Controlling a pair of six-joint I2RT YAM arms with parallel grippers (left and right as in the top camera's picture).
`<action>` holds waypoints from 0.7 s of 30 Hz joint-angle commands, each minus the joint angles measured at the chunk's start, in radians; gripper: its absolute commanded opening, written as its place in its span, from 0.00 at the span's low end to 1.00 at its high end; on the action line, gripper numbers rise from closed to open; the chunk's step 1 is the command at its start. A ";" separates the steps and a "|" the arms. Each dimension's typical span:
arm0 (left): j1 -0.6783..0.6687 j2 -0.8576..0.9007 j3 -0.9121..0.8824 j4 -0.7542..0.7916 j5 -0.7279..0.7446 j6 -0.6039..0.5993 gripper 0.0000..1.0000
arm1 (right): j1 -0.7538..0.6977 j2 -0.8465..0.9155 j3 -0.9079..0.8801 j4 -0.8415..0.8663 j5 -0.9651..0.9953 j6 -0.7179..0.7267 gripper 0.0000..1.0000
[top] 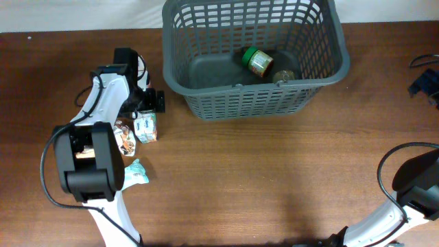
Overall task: Pack container
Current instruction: 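Grasp the white Kleenex tissue stack with the left gripper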
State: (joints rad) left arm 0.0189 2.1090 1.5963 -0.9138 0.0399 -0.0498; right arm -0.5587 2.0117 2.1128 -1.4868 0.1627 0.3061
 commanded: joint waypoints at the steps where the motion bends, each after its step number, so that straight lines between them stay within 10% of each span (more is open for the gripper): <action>1: 0.003 0.037 0.004 0.014 -0.022 -0.017 1.00 | -0.004 -0.010 -0.005 0.003 -0.002 -0.006 0.99; 7: 0.003 0.083 0.004 0.016 -0.021 -0.017 0.96 | -0.004 -0.010 -0.005 0.003 -0.002 -0.006 0.99; 14: 0.003 0.086 0.016 0.012 -0.048 -0.018 0.25 | -0.004 -0.010 -0.005 0.003 -0.002 -0.006 0.99; 21: 0.003 0.086 0.163 -0.090 -0.106 -0.017 0.02 | -0.004 -0.010 -0.005 0.003 -0.002 -0.006 0.99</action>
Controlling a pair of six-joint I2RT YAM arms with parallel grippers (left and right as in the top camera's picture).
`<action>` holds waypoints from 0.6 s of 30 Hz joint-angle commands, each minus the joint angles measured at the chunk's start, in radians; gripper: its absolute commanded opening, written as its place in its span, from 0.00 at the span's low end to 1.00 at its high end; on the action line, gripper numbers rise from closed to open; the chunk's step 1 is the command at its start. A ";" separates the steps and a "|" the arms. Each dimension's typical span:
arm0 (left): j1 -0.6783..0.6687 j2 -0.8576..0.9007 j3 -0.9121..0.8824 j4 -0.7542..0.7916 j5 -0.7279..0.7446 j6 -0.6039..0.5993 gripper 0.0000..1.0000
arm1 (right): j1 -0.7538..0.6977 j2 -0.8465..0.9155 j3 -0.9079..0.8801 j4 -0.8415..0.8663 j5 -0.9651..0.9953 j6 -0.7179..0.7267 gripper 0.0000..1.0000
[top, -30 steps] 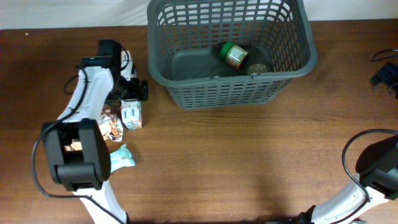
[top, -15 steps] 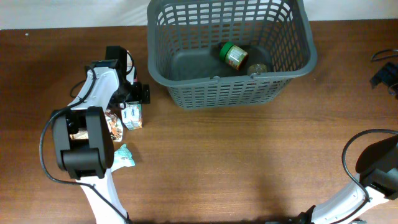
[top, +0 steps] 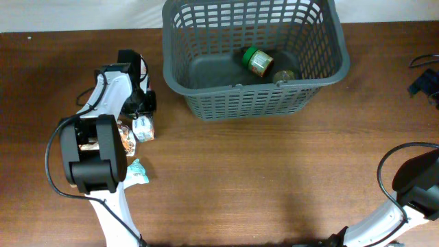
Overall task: Pack container
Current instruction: 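Grasp the white Kleenex tissue stack with the left gripper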
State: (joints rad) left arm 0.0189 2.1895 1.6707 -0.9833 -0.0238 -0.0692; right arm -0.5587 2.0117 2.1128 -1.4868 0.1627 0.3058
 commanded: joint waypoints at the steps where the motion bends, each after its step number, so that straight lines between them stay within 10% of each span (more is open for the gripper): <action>1: 0.003 0.006 0.118 -0.040 -0.049 0.002 0.02 | -0.004 -0.010 -0.005 0.003 -0.002 -0.005 0.99; 18: 0.096 0.003 1.087 -0.504 -0.201 -0.186 0.02 | -0.004 -0.010 -0.005 0.003 -0.002 -0.005 0.99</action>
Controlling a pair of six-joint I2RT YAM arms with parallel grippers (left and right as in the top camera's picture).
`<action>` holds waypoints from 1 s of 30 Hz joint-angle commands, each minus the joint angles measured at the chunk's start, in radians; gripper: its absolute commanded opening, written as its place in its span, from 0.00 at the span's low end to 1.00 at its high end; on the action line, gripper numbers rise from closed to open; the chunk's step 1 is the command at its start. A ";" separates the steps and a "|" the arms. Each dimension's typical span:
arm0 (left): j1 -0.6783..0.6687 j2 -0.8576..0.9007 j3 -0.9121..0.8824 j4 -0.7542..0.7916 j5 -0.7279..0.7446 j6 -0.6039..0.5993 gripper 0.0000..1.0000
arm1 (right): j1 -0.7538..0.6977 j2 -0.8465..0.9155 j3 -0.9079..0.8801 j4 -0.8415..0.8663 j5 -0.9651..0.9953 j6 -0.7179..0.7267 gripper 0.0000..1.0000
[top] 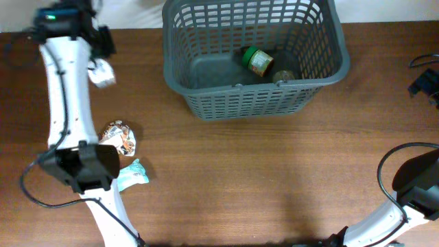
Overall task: Pack container
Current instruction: 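Grasp the white Kleenex tissue stack with the left gripper, then lift the tissue stack and carry it over the basket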
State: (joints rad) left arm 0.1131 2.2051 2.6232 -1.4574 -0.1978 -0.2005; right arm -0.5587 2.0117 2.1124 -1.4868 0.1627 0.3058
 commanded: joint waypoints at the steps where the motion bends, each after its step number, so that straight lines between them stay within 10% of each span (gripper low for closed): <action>1: -0.005 -0.016 0.195 -0.050 -0.024 -0.061 0.02 | -0.004 -0.010 -0.004 0.003 -0.002 -0.005 0.99; 10: -0.201 -0.062 0.517 -0.076 -0.008 -0.060 0.02 | -0.004 -0.010 -0.004 0.003 -0.002 -0.005 0.99; 30: -0.562 -0.089 0.276 0.164 0.006 0.049 0.02 | -0.004 -0.010 -0.004 0.003 -0.002 -0.005 0.99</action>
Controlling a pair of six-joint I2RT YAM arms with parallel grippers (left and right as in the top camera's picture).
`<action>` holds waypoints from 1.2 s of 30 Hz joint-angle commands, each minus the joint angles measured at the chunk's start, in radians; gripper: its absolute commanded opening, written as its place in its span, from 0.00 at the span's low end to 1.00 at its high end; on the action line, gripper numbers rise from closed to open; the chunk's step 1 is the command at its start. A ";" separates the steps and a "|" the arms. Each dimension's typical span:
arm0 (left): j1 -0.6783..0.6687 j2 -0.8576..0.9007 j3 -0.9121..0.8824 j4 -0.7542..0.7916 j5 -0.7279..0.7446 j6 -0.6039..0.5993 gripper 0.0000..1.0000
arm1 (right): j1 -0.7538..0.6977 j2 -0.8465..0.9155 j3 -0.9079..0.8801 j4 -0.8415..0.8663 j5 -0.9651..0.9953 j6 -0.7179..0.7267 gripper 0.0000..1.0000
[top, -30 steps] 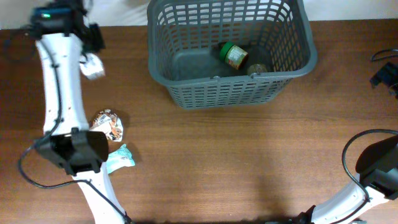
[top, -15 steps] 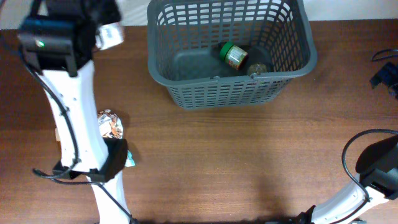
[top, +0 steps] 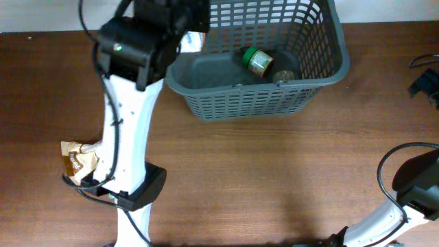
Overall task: Pack container
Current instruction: 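Lift the tissue stack and carry it over the basket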
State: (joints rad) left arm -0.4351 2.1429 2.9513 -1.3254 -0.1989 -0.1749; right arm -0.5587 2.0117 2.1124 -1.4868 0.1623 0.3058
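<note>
The grey plastic basket (top: 322, 72) stands at the back of the table. Inside it lie a green-lidded jar (top: 258, 62) and a second jar (top: 284, 75). My left arm is raised high toward the camera, and its gripper (top: 190, 36) is at the basket's left rim, shut on a small white packet (top: 195, 43) that hangs over the rim. A brown snack bag (top: 78, 159) lies on the table at the left. Only a dark part of the right arm's end (top: 425, 84) shows at the right edge, its fingers unclear.
The left arm's white link (top: 127, 130) crosses the left of the table from its base (top: 134, 192) up to the basket. The right arm's base and cable (top: 411, 180) sit at the lower right corner.
My left gripper, still holding the white packet, has moved from the far left back of the table to the basket's left rim. The arm now covers the teal packet's spot.
My left gripper was down at the white packet beside the brown snack bag, left of the basket. Then it closed in on it. Then the packet hung from it high at the table's back left. Now it is at the basket's rim.
</note>
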 commanded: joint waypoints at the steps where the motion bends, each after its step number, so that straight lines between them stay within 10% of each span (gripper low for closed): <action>1: -0.019 -0.026 -0.086 0.050 0.029 0.024 0.02 | -0.004 -0.010 -0.004 0.003 -0.002 -0.005 0.99; 27: -0.039 -0.026 -0.664 0.341 0.066 0.023 0.02 | -0.004 -0.010 -0.004 0.003 -0.002 -0.005 0.99; 36: -0.039 -0.026 -0.664 0.341 0.209 0.201 0.01 | -0.004 -0.010 -0.004 0.003 -0.002 -0.005 0.99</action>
State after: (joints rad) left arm -0.4740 2.1429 2.2810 -0.9977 -0.0536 -0.0692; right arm -0.5587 2.0117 2.1124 -1.4868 0.1623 0.3058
